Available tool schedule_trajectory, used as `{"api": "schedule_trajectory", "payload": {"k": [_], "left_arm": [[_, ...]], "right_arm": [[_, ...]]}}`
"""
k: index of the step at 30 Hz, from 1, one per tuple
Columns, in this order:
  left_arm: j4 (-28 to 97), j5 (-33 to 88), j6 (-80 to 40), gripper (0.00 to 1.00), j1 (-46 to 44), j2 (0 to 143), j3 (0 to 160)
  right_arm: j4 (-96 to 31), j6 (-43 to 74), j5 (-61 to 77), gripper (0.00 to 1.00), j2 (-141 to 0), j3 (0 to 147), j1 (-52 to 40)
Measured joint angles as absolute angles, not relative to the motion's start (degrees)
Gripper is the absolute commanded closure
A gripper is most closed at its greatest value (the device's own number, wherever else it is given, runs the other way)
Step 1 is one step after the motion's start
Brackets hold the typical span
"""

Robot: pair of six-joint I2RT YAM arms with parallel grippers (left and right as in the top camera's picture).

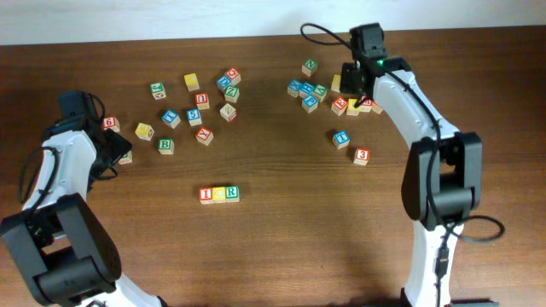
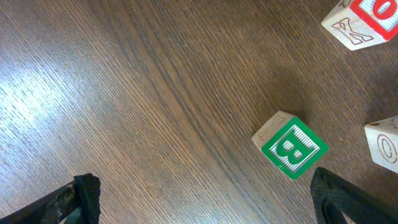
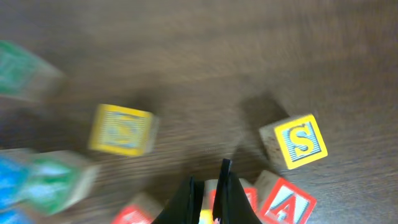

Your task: Spell out ICRA

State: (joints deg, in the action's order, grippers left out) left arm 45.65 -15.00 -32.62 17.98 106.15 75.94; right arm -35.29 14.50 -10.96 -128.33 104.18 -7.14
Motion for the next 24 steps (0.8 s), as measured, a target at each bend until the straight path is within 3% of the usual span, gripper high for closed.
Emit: {"api": "schedule_trajectory", "payload": {"k": [15, 21, 24], "left_arm": [[45.7, -15.0, -32.6, 0.01, 18.0, 106.1, 75.9], [45.7, -15.0, -32.6, 0.01, 18.0, 106.1, 75.9], [45.7, -15.0, -32.6, 0.01, 18.0, 106.1, 75.9]], "right_arm": [[-44.1, 13.9, -9.8, 0.88, -132.3, 104.2, -3.5], [-46.1, 13.5, -4.1, 0.77, -132.3, 104.2, -3.5], [-46.3, 13.6, 0.1, 0.67, -132.3, 104.2, -3.5]]}}
